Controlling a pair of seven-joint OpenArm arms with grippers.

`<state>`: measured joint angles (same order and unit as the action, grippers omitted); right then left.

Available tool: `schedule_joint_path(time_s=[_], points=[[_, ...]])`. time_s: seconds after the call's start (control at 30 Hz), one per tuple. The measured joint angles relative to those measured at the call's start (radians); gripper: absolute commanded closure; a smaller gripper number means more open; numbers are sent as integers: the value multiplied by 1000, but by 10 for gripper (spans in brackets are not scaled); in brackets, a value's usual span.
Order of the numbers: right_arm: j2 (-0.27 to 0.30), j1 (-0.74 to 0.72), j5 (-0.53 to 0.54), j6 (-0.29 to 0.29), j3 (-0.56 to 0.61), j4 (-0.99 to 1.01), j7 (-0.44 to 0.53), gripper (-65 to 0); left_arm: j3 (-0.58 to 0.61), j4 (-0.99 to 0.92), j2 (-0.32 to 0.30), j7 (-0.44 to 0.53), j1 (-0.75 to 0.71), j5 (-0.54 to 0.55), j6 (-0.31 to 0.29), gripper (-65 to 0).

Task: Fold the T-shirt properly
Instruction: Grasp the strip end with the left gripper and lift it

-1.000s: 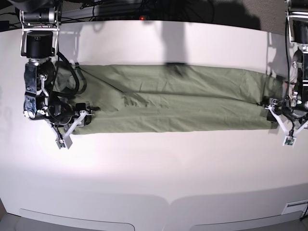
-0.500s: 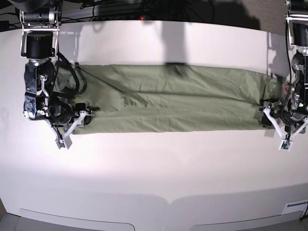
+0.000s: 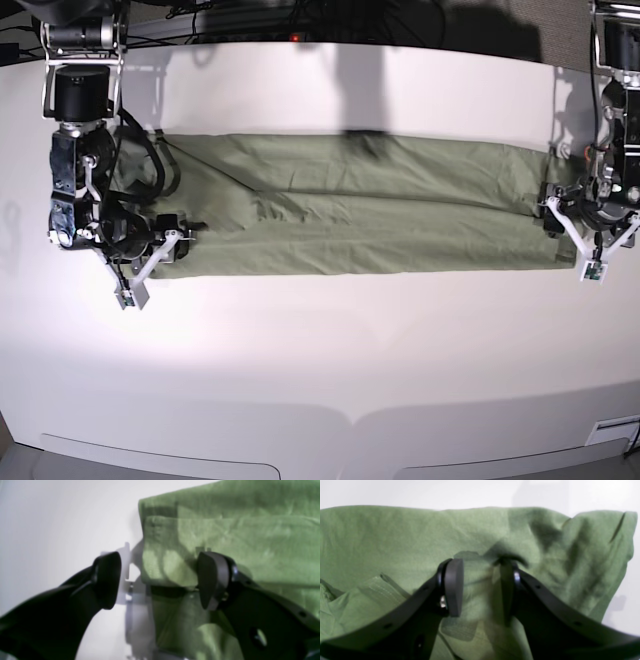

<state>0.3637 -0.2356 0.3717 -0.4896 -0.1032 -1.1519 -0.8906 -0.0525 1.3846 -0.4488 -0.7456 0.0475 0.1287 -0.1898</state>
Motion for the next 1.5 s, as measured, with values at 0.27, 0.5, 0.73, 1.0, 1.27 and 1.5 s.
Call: schedule_joint_path(time_s=[0.27, 0.5, 0.73, 1.0, 1.27, 1.5], points=[[1, 0, 0, 0, 0, 0, 0, -253, 0, -10, 0, -24, -1, 52, 0, -201], [1, 0, 0, 0, 0, 0, 0, -253, 0, -10, 0, -24, 3, 52, 3, -150], [1, 0, 0, 0, 0, 0, 0, -253, 0, -10, 0, -39, 3, 52, 3, -123], [1, 0, 0, 0, 0, 0, 0, -253, 0, -10, 0, -39, 3, 51, 3, -124], [1, 0, 0, 0, 0, 0, 0, -253, 0, -10, 0, -27, 5, 48, 4, 0], [2, 0, 0, 0, 0, 0, 0, -253, 0, -1, 0, -51, 5, 22, 4, 0]])
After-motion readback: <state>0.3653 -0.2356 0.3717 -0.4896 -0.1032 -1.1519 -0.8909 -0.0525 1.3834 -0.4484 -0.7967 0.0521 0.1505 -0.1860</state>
